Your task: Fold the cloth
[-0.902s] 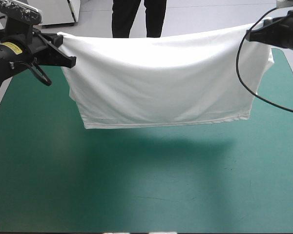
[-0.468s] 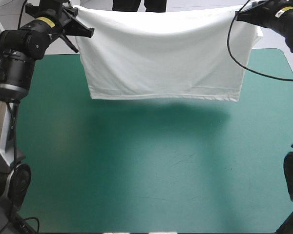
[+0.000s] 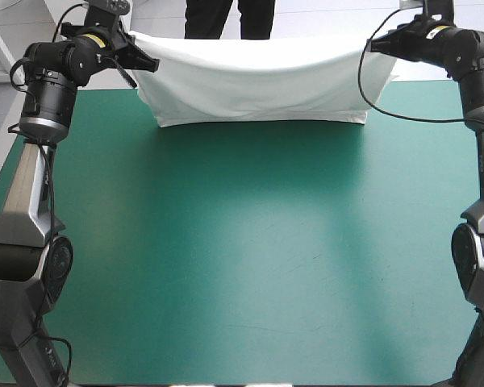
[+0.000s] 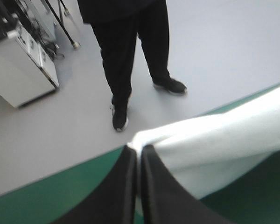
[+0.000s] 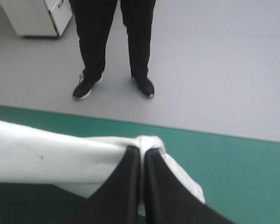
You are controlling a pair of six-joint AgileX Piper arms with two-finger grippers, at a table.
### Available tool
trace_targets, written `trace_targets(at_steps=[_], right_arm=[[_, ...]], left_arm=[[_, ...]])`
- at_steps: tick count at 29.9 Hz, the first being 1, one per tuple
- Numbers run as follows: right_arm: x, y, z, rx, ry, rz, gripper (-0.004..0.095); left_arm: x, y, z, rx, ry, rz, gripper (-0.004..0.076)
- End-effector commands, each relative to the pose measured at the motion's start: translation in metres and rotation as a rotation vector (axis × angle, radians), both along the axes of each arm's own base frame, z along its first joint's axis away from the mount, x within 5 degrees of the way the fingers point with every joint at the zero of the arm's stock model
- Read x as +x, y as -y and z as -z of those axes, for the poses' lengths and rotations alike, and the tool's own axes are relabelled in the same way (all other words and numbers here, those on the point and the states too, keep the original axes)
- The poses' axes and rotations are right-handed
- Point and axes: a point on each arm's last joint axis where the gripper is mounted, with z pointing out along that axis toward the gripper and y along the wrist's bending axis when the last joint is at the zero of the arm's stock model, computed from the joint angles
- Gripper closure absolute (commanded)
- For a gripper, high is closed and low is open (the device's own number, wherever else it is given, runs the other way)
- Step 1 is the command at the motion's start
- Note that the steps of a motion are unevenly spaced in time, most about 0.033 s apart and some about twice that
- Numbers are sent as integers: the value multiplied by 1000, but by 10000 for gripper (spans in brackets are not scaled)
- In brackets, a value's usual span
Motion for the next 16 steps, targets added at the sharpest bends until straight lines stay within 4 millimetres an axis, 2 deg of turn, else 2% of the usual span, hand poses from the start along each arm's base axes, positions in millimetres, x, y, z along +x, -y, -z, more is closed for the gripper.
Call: trace_targets(at_steps=[1,10,16], right_arm=[[-19,-2,-23,-24,27,-24,927],[-28,-4,5,-33,-172,-69,927],[-52,-6,38,-45,-367,-96,927]], left_arm=[[-24,-2,-22,-64,-8,17,733],[-44,1,-7,-122,-288,9,733],[-56,7,16,-175,-487,43,733]])
